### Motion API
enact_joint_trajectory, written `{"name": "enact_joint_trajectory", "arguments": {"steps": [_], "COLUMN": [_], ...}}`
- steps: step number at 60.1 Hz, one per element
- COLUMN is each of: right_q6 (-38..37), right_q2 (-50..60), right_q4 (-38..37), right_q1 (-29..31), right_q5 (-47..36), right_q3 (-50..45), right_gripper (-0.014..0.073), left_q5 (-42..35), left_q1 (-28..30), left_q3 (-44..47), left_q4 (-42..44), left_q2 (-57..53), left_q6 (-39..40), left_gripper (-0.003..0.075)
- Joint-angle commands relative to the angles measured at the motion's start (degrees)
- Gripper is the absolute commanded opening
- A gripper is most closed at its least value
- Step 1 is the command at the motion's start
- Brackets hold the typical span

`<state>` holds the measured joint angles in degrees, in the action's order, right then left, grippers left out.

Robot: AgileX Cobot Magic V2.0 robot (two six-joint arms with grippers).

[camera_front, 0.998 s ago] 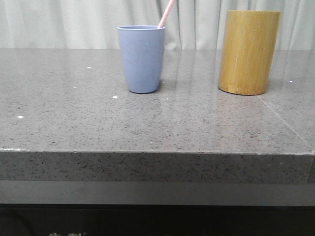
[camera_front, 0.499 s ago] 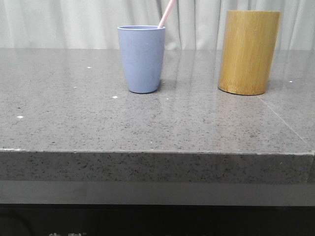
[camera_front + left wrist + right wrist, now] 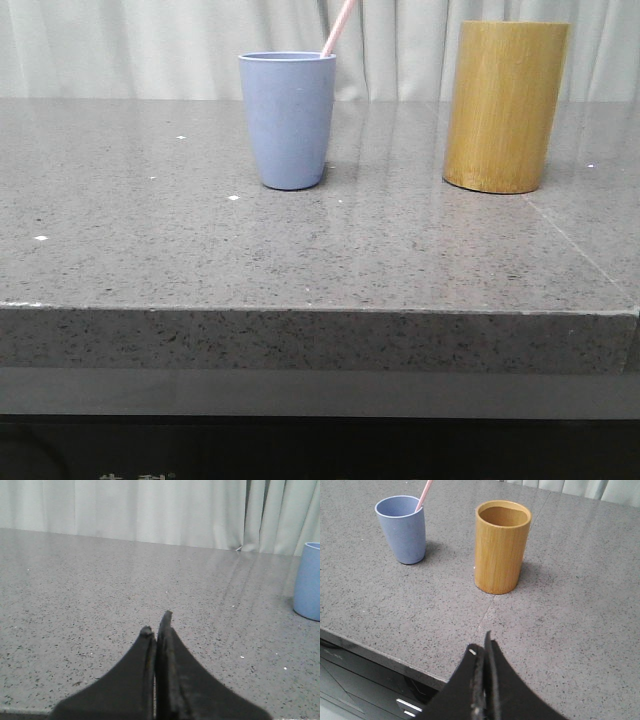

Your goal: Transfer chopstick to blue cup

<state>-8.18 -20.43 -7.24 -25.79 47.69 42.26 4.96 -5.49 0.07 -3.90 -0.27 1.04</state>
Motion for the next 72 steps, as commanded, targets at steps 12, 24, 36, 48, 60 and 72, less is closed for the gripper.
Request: {"name": "enact_joint_trajectory", "arguments": {"steps": [12, 24, 36, 48, 60, 72], "right_q6": [0.1, 0.1, 0.1, 0.1, 0.1, 0.1], "right_q2": [-0.5, -0.5, -0.5, -0.5, -0.5, -0.5], "right_q4": [-1.0, -1.0, -1.0, -1.0, -1.0, -1.0], "right_q1": [0.4, 0.4, 0.4, 0.4, 0.4, 0.4], "right_q5": [-4.1, -4.1, -4.1, -4.1, -4.1, -4.1], "right_q3": [1.3, 1.3, 1.3, 1.3, 1.3, 1.3], "right_gripper": [-0.0069, -0.0069, -0.0069, -0.0069, -0.0069, -0.0069], "left_q5": [-5.0, -5.0, -5.0, -5.0, -5.0, -5.0], "left_q1": [0.1, 0.1, 0.1, 0.1, 0.1, 0.1], "left_q3": [0.5, 0.5, 0.5, 0.5, 0.5, 0.5], "left_q4": [-0.6, 0.2, 1.1, 1.1, 1.1, 1.1], "left_q2": [-1.4, -1.4, -1.4, -1.4, -1.4, -1.4], "left_q6": [0.6, 0.6, 0.6, 0.6, 0.6, 0.6], "left_gripper": [-0.0019, -0.0019, -0.0019, -0.0019, -0.0019, -0.0019]}}
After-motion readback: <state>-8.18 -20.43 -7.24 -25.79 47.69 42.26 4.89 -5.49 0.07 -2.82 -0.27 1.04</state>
